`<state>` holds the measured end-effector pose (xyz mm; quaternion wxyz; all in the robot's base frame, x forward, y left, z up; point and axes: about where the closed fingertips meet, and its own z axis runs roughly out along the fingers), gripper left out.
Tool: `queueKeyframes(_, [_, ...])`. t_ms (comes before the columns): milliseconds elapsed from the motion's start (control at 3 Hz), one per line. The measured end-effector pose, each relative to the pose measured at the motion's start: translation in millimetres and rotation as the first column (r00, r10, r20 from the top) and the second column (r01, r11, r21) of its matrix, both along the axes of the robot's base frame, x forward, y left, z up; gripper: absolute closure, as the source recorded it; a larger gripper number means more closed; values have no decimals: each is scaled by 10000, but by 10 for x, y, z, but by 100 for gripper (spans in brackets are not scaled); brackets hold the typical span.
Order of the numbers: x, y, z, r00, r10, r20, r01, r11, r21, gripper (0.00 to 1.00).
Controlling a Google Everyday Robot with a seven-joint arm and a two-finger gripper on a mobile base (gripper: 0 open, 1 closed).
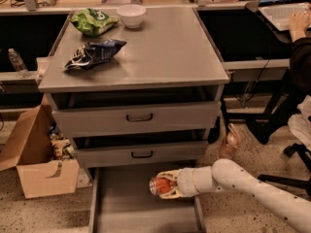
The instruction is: Pick coke can from bottom drawer and place on counter
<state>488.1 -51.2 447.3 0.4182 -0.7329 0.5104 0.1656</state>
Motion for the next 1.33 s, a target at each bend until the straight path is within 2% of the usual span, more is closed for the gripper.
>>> queueKeyframes(333, [-122, 120, 119, 9991, 422, 45, -422, 9991, 67, 100])
queueKeyframes(667, [-122, 119, 116, 9991, 417, 41, -417, 9991, 72, 100])
queueKeyframes(1000, [-193, 189, 550, 9965, 746, 375, -763, 9960, 460, 100])
queueKeyframes(1333, [-386, 311, 1779, 9811, 1471, 1256, -1618, 9799, 1163, 100])
